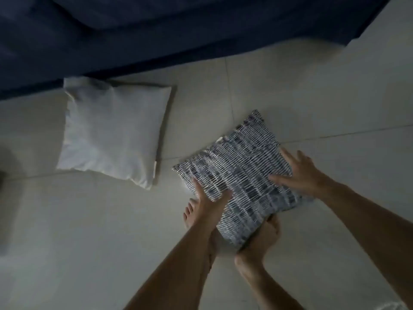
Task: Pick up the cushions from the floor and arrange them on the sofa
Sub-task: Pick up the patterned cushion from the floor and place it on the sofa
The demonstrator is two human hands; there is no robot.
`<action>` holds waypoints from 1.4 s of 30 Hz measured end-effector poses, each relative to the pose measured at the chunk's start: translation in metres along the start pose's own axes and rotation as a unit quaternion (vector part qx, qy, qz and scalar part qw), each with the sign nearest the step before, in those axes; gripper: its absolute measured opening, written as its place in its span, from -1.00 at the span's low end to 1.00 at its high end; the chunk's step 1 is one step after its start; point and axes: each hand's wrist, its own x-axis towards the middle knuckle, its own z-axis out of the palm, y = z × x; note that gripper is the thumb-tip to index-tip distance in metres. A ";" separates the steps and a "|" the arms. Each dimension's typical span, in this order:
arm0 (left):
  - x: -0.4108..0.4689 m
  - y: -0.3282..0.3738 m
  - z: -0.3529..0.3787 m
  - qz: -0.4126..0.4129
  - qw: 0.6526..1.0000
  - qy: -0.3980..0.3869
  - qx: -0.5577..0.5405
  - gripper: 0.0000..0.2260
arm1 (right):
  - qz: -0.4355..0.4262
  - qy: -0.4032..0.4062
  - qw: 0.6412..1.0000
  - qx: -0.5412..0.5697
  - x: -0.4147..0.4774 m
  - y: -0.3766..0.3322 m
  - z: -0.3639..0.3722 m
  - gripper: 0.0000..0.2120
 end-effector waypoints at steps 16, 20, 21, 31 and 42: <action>-0.072 0.052 -0.093 0.221 0.968 0.020 -0.117 0.00 | -0.076 0.011 0.995 0.071 -0.058 -0.059 -0.063 0.32; -0.158 0.089 -0.192 0.295 0.953 0.018 -0.068 0.01 | -0.065 0.007 0.997 0.040 -0.160 -0.120 -0.142 0.30; -0.175 0.098 -0.216 0.303 0.951 0.012 -0.056 0.08 | -0.071 0.013 0.997 0.034 -0.183 -0.134 -0.161 0.32; -0.260 0.248 -0.388 0.374 0.923 0.064 0.061 0.35 | -0.146 0.112 0.983 0.008 -0.261 -0.243 -0.340 0.34; -0.244 0.477 -0.522 0.436 0.873 0.146 0.162 0.36 | -0.203 0.237 0.950 -0.014 -0.200 -0.328 -0.548 0.34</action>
